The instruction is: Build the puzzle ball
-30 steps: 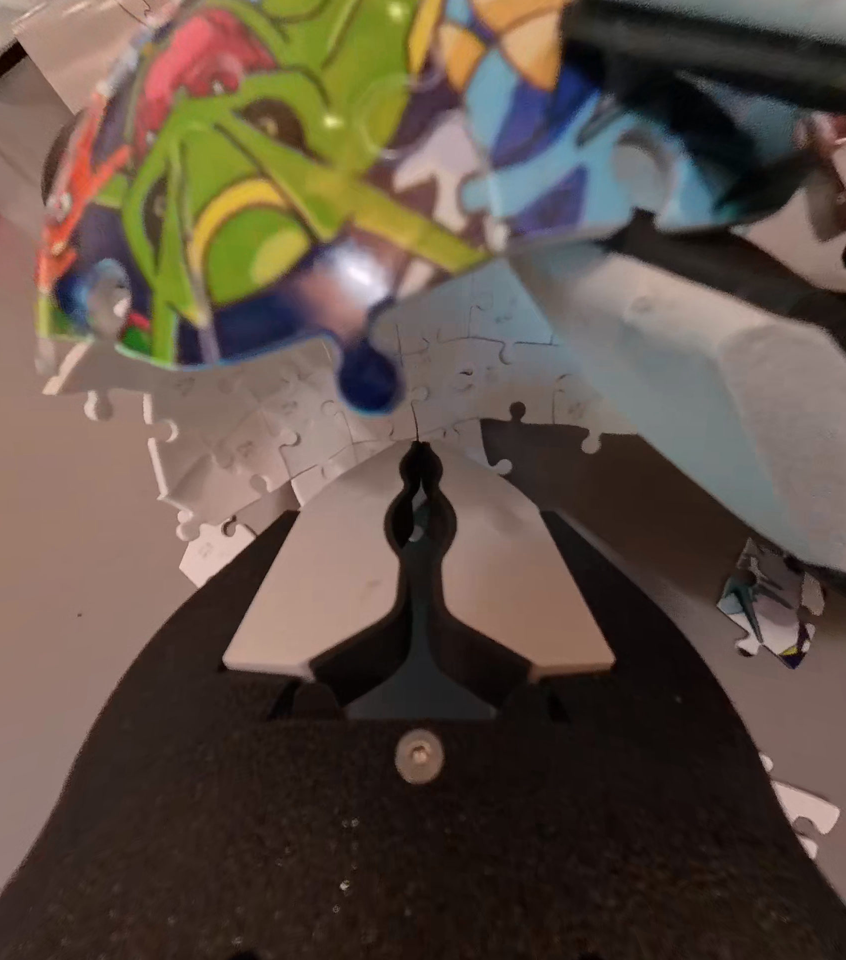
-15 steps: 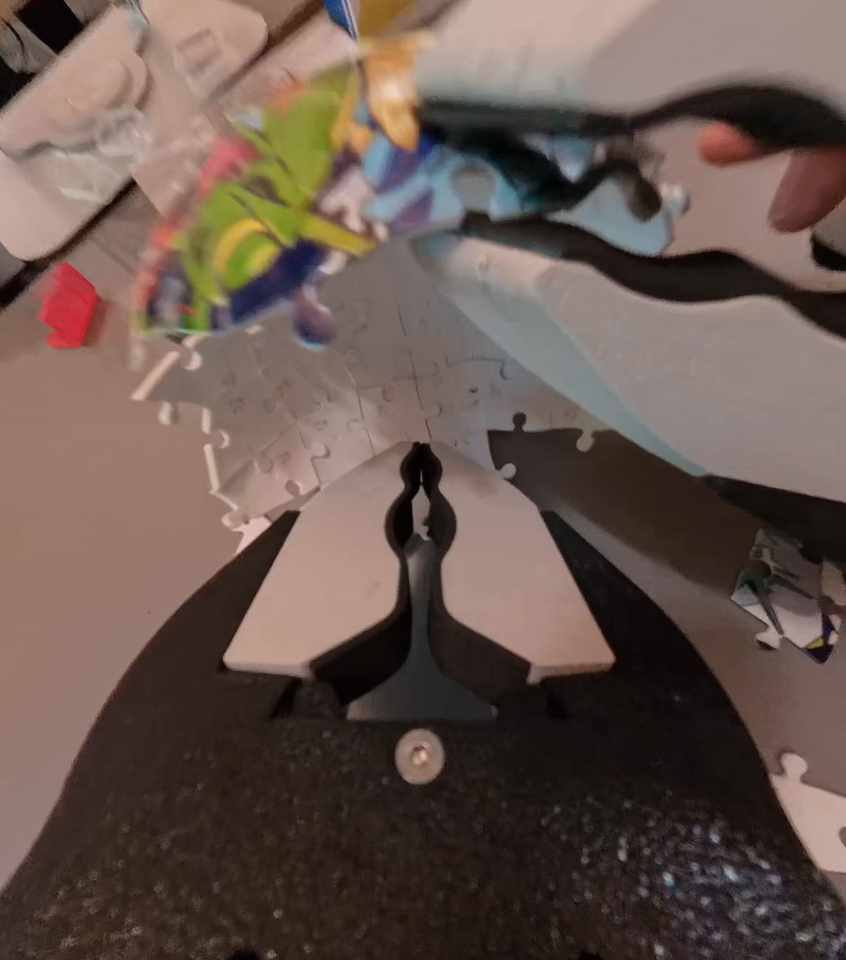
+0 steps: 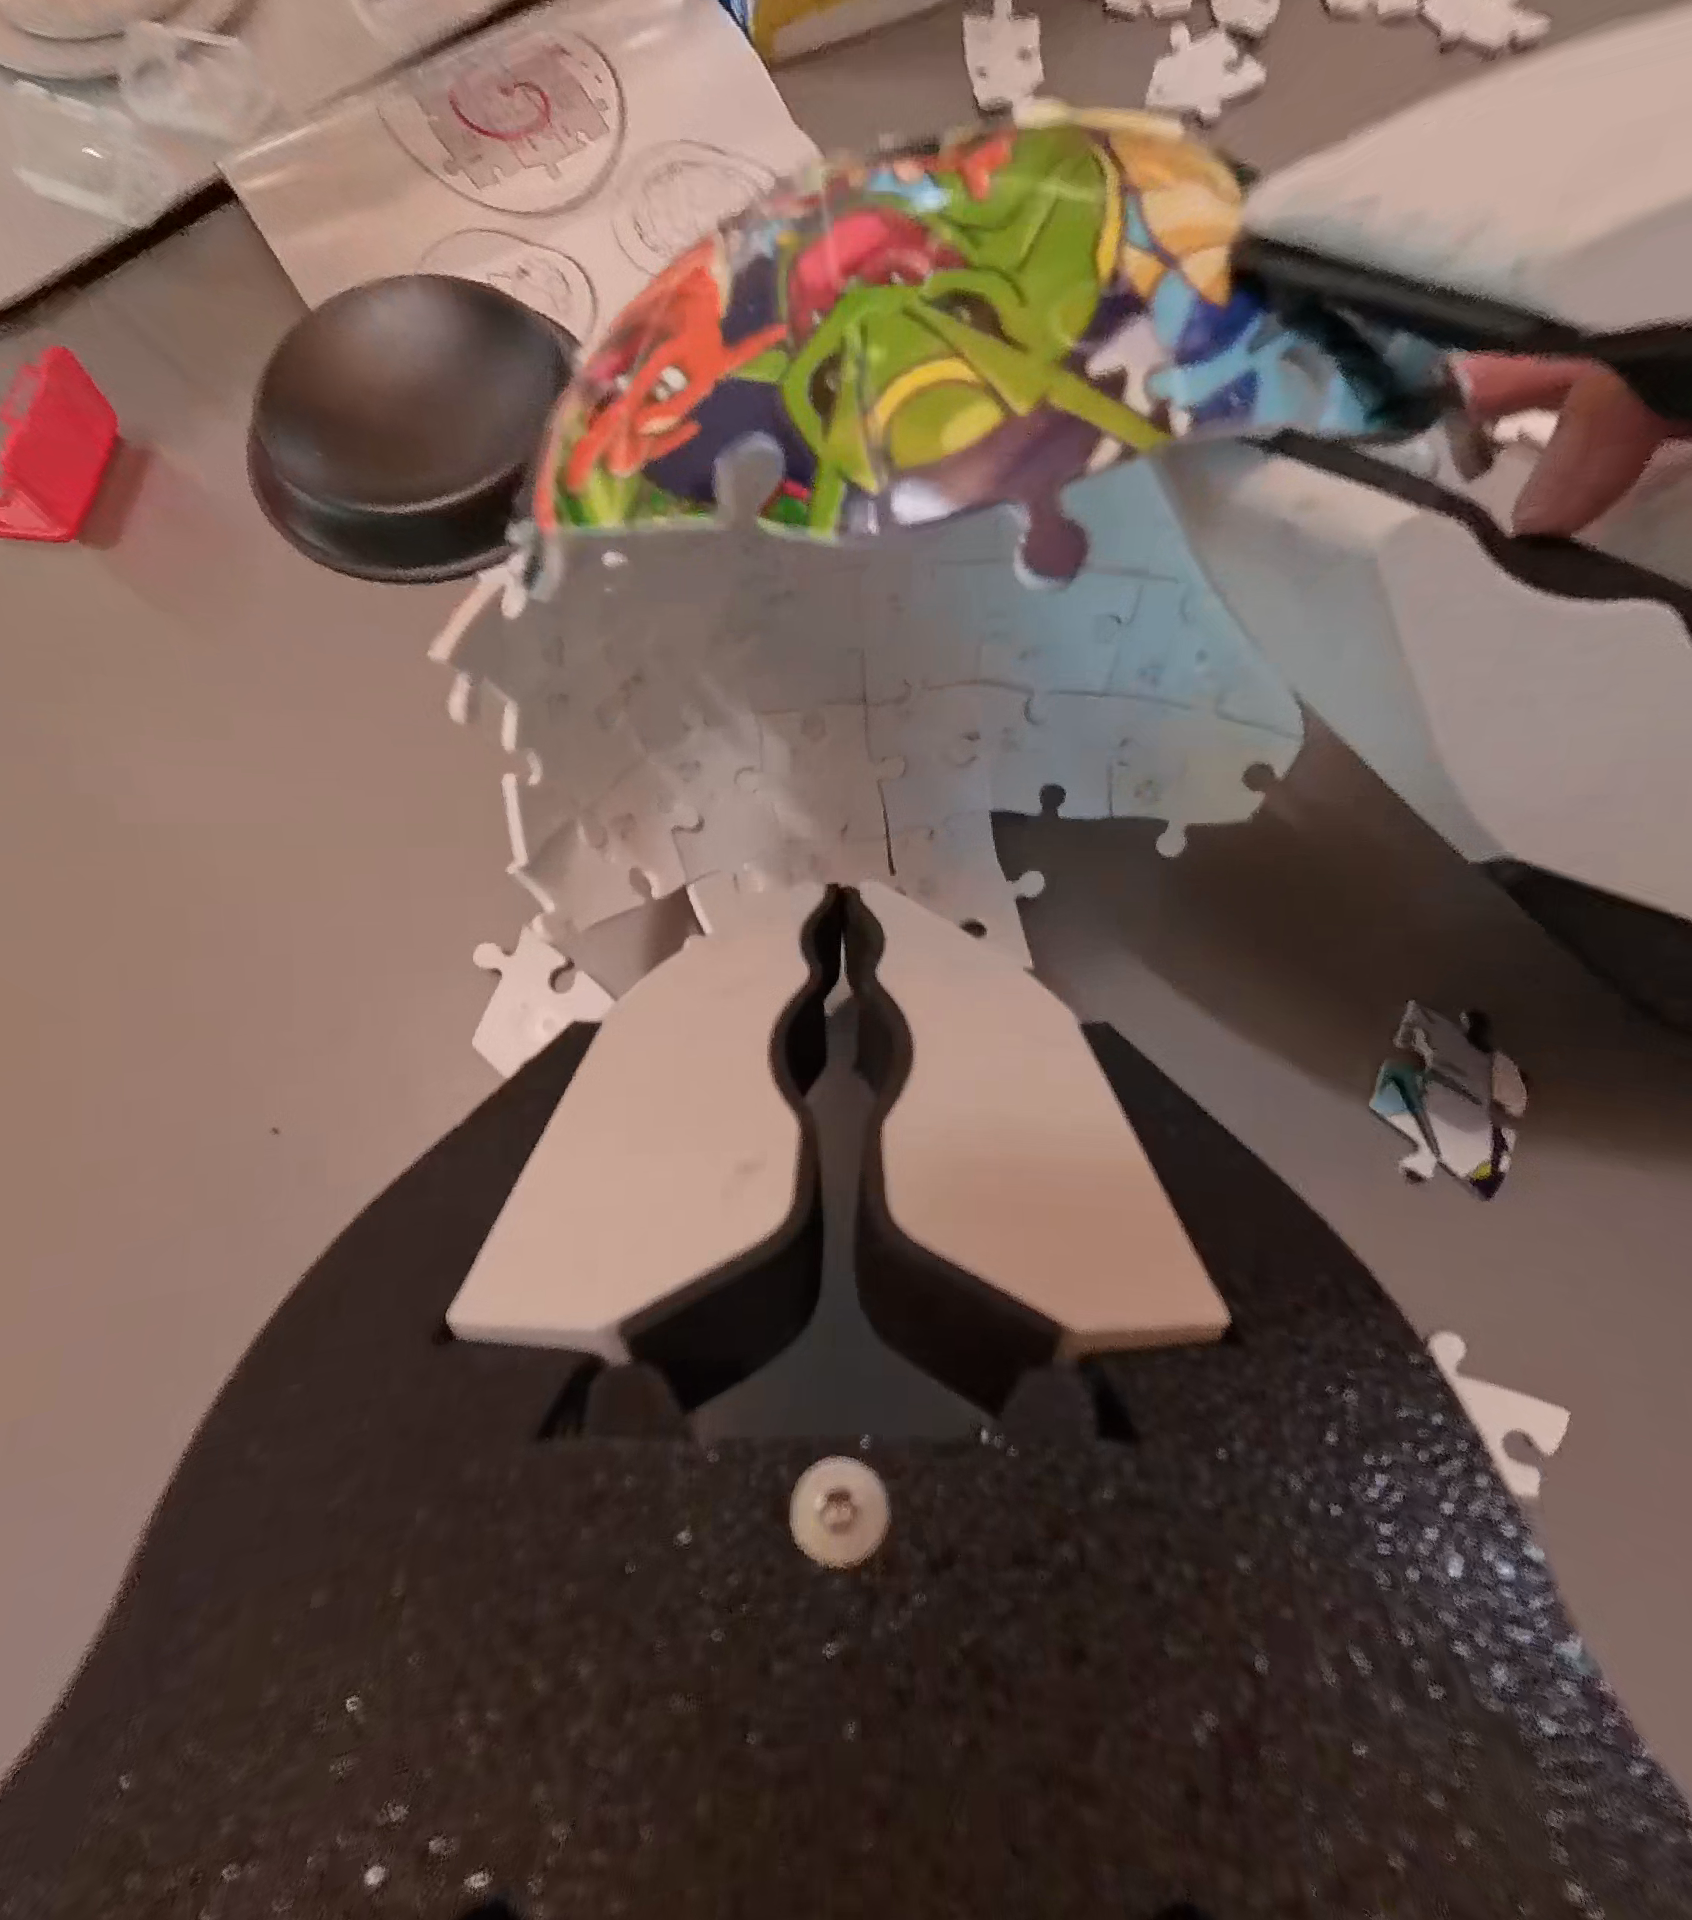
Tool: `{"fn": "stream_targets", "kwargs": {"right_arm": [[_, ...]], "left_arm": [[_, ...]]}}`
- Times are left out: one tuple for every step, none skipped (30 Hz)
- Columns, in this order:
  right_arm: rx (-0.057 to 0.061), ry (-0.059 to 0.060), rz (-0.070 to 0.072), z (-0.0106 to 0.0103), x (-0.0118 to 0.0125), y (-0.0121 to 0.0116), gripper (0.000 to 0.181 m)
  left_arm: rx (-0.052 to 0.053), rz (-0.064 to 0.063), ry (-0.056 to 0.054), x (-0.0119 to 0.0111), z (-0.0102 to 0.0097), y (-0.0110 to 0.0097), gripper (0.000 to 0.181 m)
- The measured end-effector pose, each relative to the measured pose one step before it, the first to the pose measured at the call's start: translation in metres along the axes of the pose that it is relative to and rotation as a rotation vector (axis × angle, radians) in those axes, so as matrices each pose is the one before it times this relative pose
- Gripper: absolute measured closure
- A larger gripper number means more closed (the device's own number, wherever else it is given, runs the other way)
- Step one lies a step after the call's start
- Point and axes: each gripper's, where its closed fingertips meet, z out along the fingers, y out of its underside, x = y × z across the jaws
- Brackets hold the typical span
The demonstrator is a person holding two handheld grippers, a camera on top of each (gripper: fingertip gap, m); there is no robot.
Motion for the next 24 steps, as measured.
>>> {"fn": "stream_targets", "kwargs": {"right_arm": [[0.0007,-0.0009,0.0001,-0.00002,-0.00015,-0.00016,0.172],[0.0002,0.0005,0.0024,-0.00004,0.00019,0.0002,0.173],[-0.0011,0.0009,0.0015,-0.00006,0.00033,0.00043,0.172],[-0.0014,0.0014,0.0006,0.00001,0.00049,0.00036,0.172],[-0.0004,0.0,0.0007,-0.00003,0.00012,0.00029,0.173],[-0.0004,0.0004,0.0001,-0.0001,0.00009,0.00011,0.173],[-0.0003,0.0002,-0.0008,0.00003,-0.00006,0.00005,0.172],[0.0001,-0.0007,0.0002,0.00001,-0.00011,-0.00001,0.172],[0.0003,-0.0005,0.0002,0.00015,-0.00018,0.00003,0.173],[0.0001,-0.0004,0.0001,0.00007,-0.00011,-0.00006,0.172],[0.0007,0.0,0.0004,-0.00009,-0.00001,-0.0001,0.172],[0.0006,0.0001,0.0004,-0.0001,0.00001,-0.00009,0.173],[-0.0004,-0.0001,0.0006,0.00004,-0.00003,0.00012,0.172],[0.0,0.0004,0.0018,0.00009,0.00012,0.00013,0.172],[0.0001,0.0003,0.0018,0.00002,0.00007,0.00005,0.173],[-0.0004,0.0004,0.0003,-0.00002,0.00012,0.00016,0.173],[-0.0002,0.001,0.0011,0.0,0.00022,0.00008,0.173],[0.0001,0.0,0.0023,0.00005,0.00007,-0.00002,0.173],[-0.0005,-0.0001,0.0003,0.00003,-0.00001,0.00013,0.172],[0.0001,-0.0002,-0.0011,0.00012,-0.00012,-0.00005,0.173],[0.0008,0.0003,0.0009,-0.00001,-0.00005,-0.00017,0.173],[0.0006,-0.0003,0.0023,0.00006,-0.00004,-0.00002,0.172],[-0.0009,0.0,0.0005,0.00007,-0.00006,0.00013,0.173],[-0.0006,0.0005,-0.0003,0.00001,0.00004,0.0002,0.172]], "left_arm": [[-0.0257,0.0128,0.0096,0.00165,0.00055,0.00371,0.181],[-0.0253,0.0106,0.0079,0.00152,0.0011,0.00325,0.181],[-0.0169,0.0085,-0.0011,0.00061,0.00155,0.00212,0.181],[-0.0109,0.0107,-0.0042,0.00048,0.00172,0.00112,0.181],[-0.0075,0.0149,-0.0002,0.00136,0.00182,0.00033,0.181],[-0.0042,0.014,-0.0004,0.00146,0.0018,-0.00046,0.181],[-0.0021,0.0106,-0.0023,0.001,0.0016,-0.00097,0.181],[-0.0016,0.0097,0.0016,0.0013,0.00183,-0.00111,0.181],[-0.0026,0.0078,0.0039,0.00103,0.00205,-0.00083,0.181],[-0.004,0.0075,0.0037,0.0006,0.00224,-0.00065,0.181],[-0.0042,0.0087,0.0007,0.00005,0.00233,-0.00046,0.181],[-0.0059,0.0083,-0.0029,-0.00054,0.00227,-0.00002,0.181],[-0.0096,0.0083,-0.0018,-0.00037,0.00234,0.00036,0.181],[-0.0093,0.008,0.001,0.00009,0.00238,0.00024,0.181],[-0.0061,0.005,-0.0035,-0.00036,0.00195,-0.00021,0.181],[-0.0045,0.0019,-0.0108,-0.00141,0.00166,-0.00023,0.181],[-0.0057,0.0004,-0.0133,-0.00178,0.00125,-0.00001,0.181],[-0.0005,-0.0023,-0.0083,-0.00079,0.00089,-0.00044,0.181],[0.0,-0.0055,-0.005,-0.00012,0.00055,-0.00037,0.181],[-0.0029,-0.0043,-0.0046,0.00021,0.00024,0.00007,0.181],[-0.0043,-0.004,-0.0039,0.00032,-0.00007,0.00018,0.181],[-0.0047,-0.0094,-0.0015,0.00017,-0.00006,0.00032,0.181],[-0.0036,-0.0101,-0.0008,0.00016,0.00002,0.00036,0.181],[-0.0009,-0.0068,-0.0041,0.00003,-0.00004,0.00024,0.181]]}}
